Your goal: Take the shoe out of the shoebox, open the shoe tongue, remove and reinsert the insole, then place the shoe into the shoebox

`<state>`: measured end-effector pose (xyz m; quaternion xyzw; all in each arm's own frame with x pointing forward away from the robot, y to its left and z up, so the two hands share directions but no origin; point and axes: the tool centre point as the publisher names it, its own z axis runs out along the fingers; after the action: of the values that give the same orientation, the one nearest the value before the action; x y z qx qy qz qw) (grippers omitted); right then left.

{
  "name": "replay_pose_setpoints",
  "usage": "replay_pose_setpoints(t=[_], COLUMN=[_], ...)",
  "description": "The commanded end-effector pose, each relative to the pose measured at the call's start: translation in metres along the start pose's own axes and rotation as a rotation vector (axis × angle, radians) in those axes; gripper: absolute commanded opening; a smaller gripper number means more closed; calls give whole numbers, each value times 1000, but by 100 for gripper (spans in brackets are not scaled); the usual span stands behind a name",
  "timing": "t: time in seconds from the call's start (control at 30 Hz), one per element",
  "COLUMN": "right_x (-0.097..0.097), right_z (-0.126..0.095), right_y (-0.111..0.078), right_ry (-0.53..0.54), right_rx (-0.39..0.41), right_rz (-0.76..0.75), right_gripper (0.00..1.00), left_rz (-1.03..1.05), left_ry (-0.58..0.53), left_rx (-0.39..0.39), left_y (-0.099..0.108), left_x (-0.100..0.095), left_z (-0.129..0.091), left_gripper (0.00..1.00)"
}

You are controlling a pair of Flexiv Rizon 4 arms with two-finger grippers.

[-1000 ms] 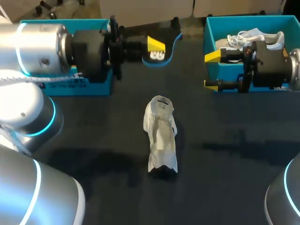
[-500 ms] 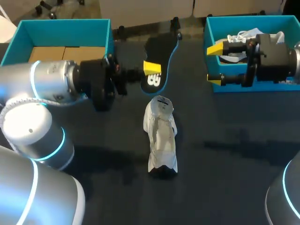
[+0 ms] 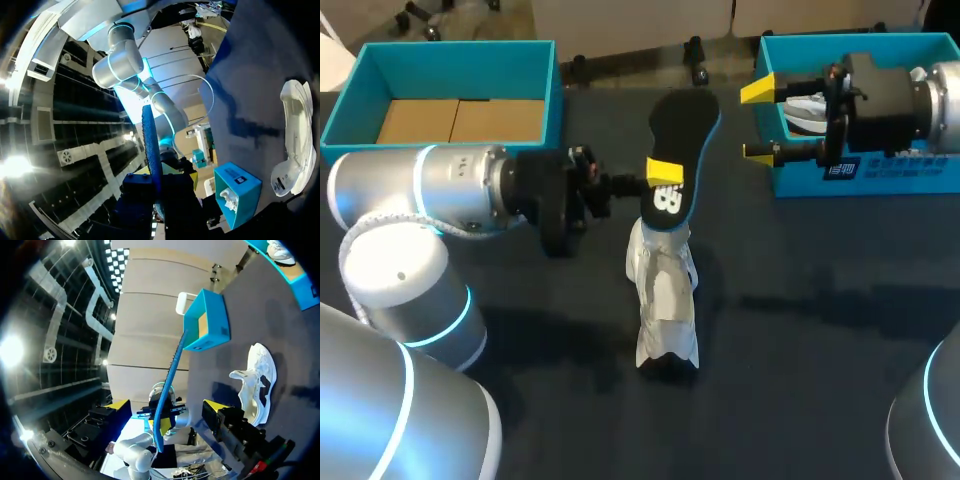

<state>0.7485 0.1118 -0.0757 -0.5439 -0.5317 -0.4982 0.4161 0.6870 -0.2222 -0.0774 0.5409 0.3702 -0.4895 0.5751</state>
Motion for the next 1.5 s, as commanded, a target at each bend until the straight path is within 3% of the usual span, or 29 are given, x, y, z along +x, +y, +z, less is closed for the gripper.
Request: replay_pose_setpoints(t=[0.03, 0.23, 0.33, 0.47, 0.63, 0.73, 0.77, 1.07, 1.1, 1.13, 1.23, 1.5], right_x=[-2, -2, -1, 0, -1, -2, -2, -7, -9, -11, -18, -38], right_z=[11, 14, 16, 18, 17, 16, 15, 13, 12, 11, 9, 9], right_y=[6, 7, 7, 8, 10, 10, 10, 13, 13, 13, 14, 11], right_ry=[0, 6, 9, 16, 20, 20, 20, 26, 25, 23, 14, -44], right_rx=[15, 21, 23, 32, 24, 12, 11, 9, 9, 7, 7, 23], right_rz=[3, -2, -8, -16, -24, -30, -31, -49, -47, -42, -21, 50], right_gripper=[91, 84, 73, 50, 40, 17, 0, 0, 0, 0, 0, 0], left_rz=[24, 66, 76, 81, 85, 87, 83, 60, 69, 63, 61, 57], left_ry=[18, 56, 65, 67, 64, 71, 78, 101, 105, 110, 133, 365], left_rx=[19, 44, 54, 52, 41, 30, 25, 11, 7, 5, 21, 146], left_y=[14, 15, 14, 14, 13, 11, 10, 5, 5, 4, 5, 22], left_x=[3, 9, 12, 14, 14, 16, 17, 21, 20, 19, 14, -1], left_z=[17, 27, 33, 43, 50, 51, 50, 49, 49, 48, 41, 5], left_gripper=[0, 0, 0, 0, 0, 0, 0, 2, 83, 100, 100, 100])
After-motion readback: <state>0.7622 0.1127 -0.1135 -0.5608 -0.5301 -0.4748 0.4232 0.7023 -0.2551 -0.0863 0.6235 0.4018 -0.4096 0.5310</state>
